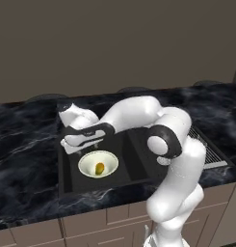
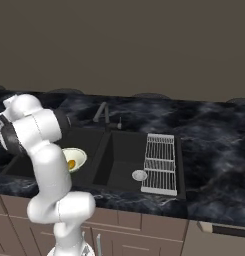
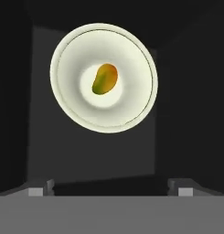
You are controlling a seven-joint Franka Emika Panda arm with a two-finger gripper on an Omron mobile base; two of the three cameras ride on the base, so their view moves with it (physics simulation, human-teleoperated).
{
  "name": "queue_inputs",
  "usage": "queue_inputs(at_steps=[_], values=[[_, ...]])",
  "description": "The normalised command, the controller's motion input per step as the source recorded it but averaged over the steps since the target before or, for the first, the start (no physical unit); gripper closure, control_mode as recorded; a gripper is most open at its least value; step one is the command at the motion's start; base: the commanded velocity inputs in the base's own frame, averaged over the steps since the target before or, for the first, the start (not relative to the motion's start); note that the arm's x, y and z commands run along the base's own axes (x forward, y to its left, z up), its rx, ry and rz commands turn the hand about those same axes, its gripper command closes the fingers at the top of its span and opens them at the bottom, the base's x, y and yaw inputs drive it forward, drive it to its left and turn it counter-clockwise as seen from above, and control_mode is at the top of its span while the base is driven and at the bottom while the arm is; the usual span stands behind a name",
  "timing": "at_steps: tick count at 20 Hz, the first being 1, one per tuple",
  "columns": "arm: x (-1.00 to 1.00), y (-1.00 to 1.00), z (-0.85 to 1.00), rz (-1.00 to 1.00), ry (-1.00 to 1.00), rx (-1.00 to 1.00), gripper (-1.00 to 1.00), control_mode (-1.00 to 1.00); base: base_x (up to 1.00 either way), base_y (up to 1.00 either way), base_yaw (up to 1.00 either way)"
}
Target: Pick the mango from the cabinet and place it in the bowl. Then pick the bowl and place it in the sink. Then turn on the sink facuet.
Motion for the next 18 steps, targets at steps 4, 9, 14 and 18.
queue_inputs(at_steps=[4,9,14,18], values=[[-0.46,-0.37,1.00,-0.05,-0.15,0.26,-1.00,-1.00,0.00,0.00,0.00],[-0.32,-0.30,1.00,-0.08,-0.19,0.22,-1.00,-1.00,0.00,0.00,0.00],[-0.07,-0.31,1.00,-0.08,-0.14,0.22,-1.00,-1.00,0.00,0.00,0.00],[0.00,-0.43,1.00,-0.10,-0.03,0.26,-1.00,-1.00,0.00,0.00,0.00]])
